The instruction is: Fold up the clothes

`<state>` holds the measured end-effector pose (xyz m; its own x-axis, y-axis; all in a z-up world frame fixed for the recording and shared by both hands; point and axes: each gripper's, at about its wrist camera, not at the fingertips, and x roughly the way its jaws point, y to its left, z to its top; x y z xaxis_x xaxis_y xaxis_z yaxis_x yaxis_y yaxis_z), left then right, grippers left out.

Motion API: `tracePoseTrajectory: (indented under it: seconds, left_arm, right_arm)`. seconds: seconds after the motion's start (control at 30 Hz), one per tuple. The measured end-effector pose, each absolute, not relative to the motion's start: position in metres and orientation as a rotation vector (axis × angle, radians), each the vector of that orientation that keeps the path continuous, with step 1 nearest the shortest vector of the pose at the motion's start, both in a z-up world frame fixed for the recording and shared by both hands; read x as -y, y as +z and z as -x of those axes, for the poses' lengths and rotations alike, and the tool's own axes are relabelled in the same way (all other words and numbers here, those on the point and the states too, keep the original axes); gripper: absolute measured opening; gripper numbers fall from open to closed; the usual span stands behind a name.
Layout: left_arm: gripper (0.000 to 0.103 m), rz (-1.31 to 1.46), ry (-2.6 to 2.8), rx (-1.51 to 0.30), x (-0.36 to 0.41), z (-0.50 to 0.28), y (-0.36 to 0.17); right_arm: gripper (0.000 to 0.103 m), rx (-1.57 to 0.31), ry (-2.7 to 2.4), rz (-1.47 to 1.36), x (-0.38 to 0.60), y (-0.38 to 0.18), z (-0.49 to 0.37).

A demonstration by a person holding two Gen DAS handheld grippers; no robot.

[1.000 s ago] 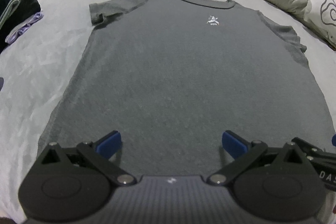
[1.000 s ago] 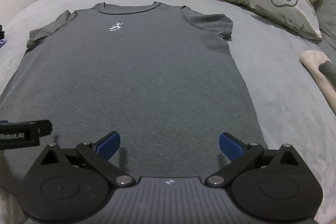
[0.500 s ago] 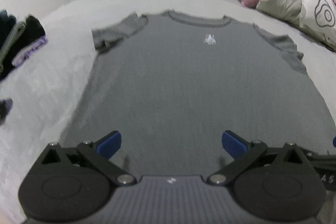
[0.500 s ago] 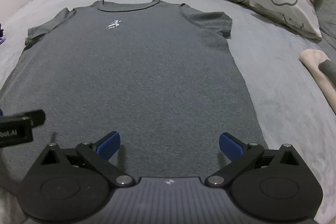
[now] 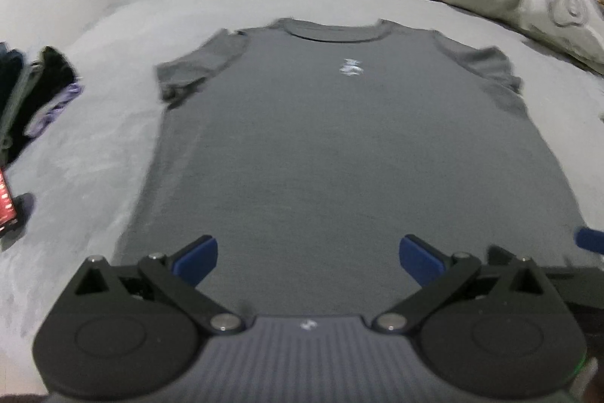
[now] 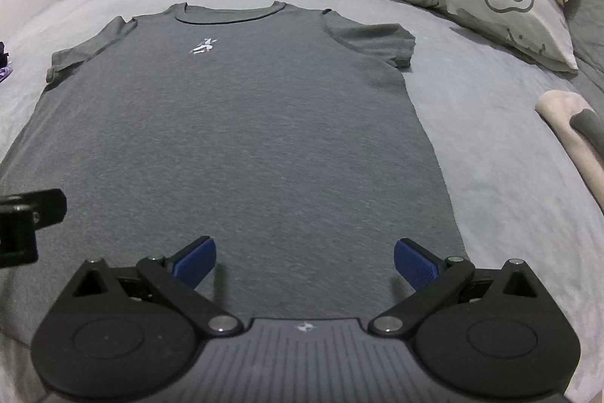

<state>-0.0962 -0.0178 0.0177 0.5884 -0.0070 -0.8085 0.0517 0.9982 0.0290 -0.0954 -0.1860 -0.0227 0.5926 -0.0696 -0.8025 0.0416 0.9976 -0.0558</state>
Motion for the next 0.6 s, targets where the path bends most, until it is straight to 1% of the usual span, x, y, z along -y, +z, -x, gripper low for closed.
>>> tracePoseTrajectory:
  seconds: [0.6]
  left_arm:
    - [0.103,-0.047,-0.062,-1.0,0.0275,0.0957,0.009]
  right_arm:
    - [0.101,-0.94,-0.066,0.037,0.1878,-0.0244,0.0939]
